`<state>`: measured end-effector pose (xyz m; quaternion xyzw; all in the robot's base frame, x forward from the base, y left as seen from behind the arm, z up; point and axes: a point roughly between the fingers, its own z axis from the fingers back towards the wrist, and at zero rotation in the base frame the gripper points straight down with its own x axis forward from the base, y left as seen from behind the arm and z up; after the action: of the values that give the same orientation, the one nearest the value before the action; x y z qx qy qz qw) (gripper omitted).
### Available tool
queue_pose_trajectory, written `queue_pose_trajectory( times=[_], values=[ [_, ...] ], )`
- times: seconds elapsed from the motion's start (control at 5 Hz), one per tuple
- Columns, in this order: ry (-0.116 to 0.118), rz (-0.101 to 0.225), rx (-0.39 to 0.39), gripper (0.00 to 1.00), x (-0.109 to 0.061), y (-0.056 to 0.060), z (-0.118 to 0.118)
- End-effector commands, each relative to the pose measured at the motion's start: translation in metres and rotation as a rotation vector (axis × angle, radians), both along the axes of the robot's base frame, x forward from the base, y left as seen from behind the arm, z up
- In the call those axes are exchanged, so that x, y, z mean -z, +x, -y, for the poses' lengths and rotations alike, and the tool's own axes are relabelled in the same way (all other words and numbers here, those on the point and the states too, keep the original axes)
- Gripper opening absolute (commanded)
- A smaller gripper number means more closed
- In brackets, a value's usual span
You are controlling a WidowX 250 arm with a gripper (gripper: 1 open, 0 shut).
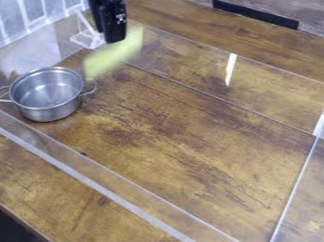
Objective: Move the green spoon to the left
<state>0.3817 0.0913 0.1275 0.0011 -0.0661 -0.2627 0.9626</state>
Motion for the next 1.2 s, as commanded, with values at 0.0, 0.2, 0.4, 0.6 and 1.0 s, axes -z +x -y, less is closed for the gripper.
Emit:
queue_pose_trajectory(
  times=[0.0,0.2,0.4,0.6,1.0],
  values=[
    [0.005,0.035,0.051,1.0,-0.006,-0.002,0.0],
    [-0.008,0.022,0.069,1.0,0.007,-0.008,0.019],
    [-0.018,0.008,0.132,1.0,0.023,-0.02,0.043],
    [-0.021,-0.003,0.18,1.0,0.038,-0.023,0.043],
    [-0.022,-0.015,0.205,0.0,0.049,-0.011,0.041]
  ],
)
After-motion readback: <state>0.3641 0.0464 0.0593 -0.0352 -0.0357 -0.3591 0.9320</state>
